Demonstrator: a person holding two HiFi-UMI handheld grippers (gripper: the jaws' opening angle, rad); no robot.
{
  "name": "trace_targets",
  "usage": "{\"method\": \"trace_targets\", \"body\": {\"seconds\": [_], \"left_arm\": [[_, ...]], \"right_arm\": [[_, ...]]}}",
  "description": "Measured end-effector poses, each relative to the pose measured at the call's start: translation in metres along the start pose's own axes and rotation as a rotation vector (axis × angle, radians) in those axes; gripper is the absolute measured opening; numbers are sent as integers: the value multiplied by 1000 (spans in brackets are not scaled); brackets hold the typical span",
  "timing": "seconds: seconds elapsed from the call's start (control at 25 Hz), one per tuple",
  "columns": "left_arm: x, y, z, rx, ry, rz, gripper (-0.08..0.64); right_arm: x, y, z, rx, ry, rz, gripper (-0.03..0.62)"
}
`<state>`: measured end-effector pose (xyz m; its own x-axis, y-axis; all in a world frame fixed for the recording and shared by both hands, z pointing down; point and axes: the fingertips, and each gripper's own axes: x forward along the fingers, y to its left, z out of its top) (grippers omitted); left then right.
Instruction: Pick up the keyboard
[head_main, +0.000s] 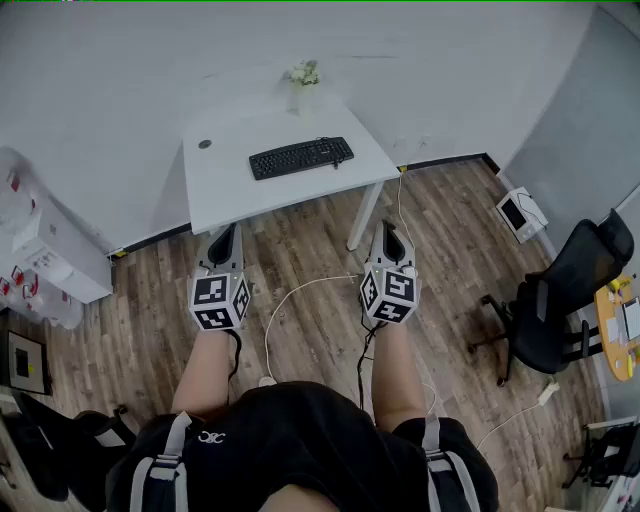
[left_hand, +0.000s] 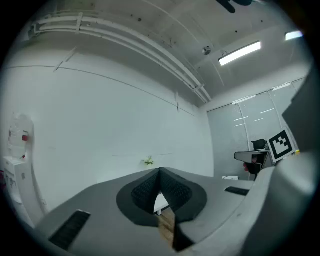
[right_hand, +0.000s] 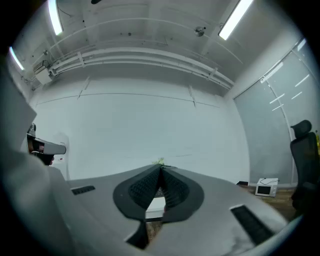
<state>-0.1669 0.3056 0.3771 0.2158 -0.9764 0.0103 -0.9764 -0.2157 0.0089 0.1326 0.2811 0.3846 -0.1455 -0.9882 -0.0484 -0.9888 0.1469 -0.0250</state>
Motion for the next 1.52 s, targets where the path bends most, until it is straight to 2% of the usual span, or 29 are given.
{"method": "trace_targets", "body": {"seconds": [0.32, 0.6, 1.12, 1.52], "left_arm": [[3, 16, -2, 20, 10, -11, 12], [8, 37, -4, 11, 10, -25, 12], [14, 103, -16, -2, 0, -76, 12], [47, 120, -20, -1, -12, -86, 12]], "right_arm": [[7, 19, 5, 44, -29, -1, 5], [16, 41, 1, 36, -17, 0, 5], [30, 113, -13, 20, -18, -22, 5], [65, 111, -16, 2, -38, -34, 5]]}}
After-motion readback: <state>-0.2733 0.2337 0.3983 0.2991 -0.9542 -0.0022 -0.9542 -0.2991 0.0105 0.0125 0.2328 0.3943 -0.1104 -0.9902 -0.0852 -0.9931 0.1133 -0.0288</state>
